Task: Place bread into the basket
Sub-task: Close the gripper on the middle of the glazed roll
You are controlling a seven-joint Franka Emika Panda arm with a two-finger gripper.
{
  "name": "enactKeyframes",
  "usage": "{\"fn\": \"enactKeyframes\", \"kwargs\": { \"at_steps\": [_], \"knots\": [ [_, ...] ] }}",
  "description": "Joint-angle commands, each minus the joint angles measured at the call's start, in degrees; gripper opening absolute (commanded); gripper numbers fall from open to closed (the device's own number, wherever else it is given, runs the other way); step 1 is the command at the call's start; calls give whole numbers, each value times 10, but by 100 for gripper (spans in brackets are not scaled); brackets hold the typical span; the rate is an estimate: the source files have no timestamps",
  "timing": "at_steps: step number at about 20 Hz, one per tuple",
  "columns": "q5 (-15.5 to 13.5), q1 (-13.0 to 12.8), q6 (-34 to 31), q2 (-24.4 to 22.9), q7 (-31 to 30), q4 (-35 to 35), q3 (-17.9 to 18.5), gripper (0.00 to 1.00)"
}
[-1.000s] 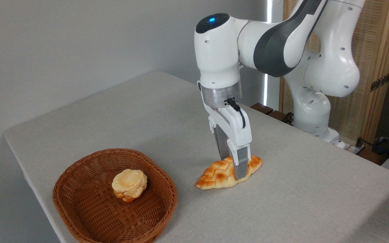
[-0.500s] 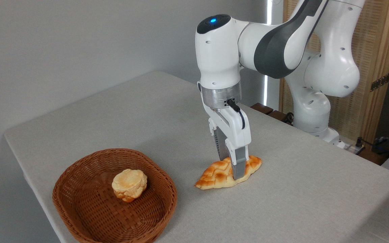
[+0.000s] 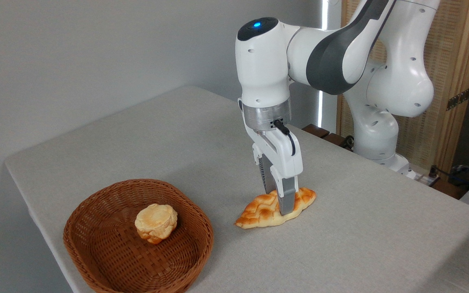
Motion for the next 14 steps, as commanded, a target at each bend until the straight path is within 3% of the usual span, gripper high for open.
{"fn": "enactKeyframes", "kwargs": {
  "at_steps": [1,11,13,14],
  "knots": [
    [7,-5,17,-7,8,-9,5,30],
    [-2,-5,10,-12,6,16,5,24],
    [-22,-5,-1,-11,5,42,5,24],
    [-48,-5,-8,-10,4,63,5,24]
  ]
}}
